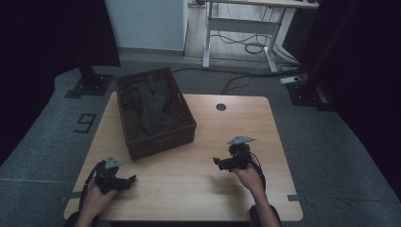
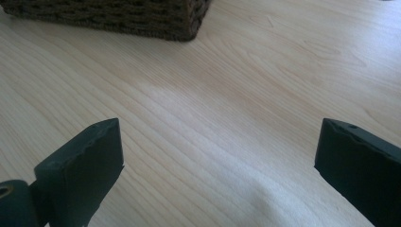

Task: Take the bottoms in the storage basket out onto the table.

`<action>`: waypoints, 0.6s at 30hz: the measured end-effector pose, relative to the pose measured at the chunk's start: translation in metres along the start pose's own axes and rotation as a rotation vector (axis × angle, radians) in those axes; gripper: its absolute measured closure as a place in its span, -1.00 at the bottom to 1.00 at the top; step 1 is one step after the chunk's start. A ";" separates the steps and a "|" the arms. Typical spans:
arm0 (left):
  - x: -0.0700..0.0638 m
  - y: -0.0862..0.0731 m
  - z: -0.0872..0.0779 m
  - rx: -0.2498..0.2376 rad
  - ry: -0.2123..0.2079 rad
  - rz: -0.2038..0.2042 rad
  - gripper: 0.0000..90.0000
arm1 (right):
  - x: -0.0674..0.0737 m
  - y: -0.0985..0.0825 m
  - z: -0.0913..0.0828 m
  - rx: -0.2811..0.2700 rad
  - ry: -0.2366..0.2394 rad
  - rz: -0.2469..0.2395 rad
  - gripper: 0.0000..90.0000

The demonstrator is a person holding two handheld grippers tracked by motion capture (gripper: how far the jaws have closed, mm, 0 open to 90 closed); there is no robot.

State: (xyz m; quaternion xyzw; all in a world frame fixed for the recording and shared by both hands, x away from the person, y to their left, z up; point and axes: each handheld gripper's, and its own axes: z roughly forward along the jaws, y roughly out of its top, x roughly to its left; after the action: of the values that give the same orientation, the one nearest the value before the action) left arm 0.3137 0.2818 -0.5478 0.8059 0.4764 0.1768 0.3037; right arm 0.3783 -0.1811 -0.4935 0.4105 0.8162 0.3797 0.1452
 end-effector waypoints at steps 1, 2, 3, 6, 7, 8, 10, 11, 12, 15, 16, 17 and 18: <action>0.000 0.000 0.000 0.000 0.000 0.000 -1.00 | 0.001 0.002 0.001 0.000 0.002 -0.003 -0.96; 0.000 0.000 0.000 0.000 0.002 -0.002 -1.00 | 0.001 0.004 0.002 0.000 0.006 -0.004 -0.96; 0.000 0.000 0.000 0.000 0.002 -0.002 -1.00 | 0.002 0.007 0.003 0.000 0.006 -0.007 -0.96; 0.000 0.000 0.000 0.000 0.003 -0.002 -1.00 | 0.004 0.013 0.006 -0.002 0.011 -0.017 -0.96; 0.000 0.000 0.000 -0.001 0.003 -0.002 -1.00 | 0.005 0.015 0.007 -0.004 0.016 -0.017 -0.96; 0.000 0.000 0.000 0.000 0.003 -0.003 -1.00 | 0.006 0.018 0.008 -0.006 0.021 -0.018 -0.96; 0.000 0.000 0.000 0.000 0.004 -0.003 -1.00 | 0.007 0.023 0.010 -0.012 0.023 -0.019 -0.96; 0.000 0.000 0.000 0.000 0.004 -0.003 -1.00 | 0.007 0.025 0.011 -0.015 0.024 -0.016 -0.96; 0.000 0.000 0.000 0.000 0.004 -0.003 -1.00 | 0.007 0.027 0.012 -0.019 0.023 -0.017 -0.96; 0.000 0.000 0.000 -0.001 0.004 -0.003 -1.00 | 0.009 0.034 0.015 -0.016 0.021 -0.030 -0.96; 0.000 0.000 0.000 -0.002 0.004 -0.003 -1.00 | 0.009 0.036 0.016 -0.015 0.021 -0.033 -0.96; 0.000 0.000 0.000 -0.002 0.004 -0.003 -1.00 | 0.010 0.038 0.017 -0.015 0.020 -0.035 -0.96; -0.001 0.000 0.000 -0.002 0.005 -0.004 -1.00 | 0.010 0.041 0.019 -0.014 0.019 -0.034 -0.96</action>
State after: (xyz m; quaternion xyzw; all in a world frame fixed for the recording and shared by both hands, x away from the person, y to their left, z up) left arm 0.3136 0.2813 -0.5480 0.8043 0.4786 0.1785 0.3036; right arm 0.4051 -0.1489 -0.4753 0.3918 0.8218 0.3867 0.1467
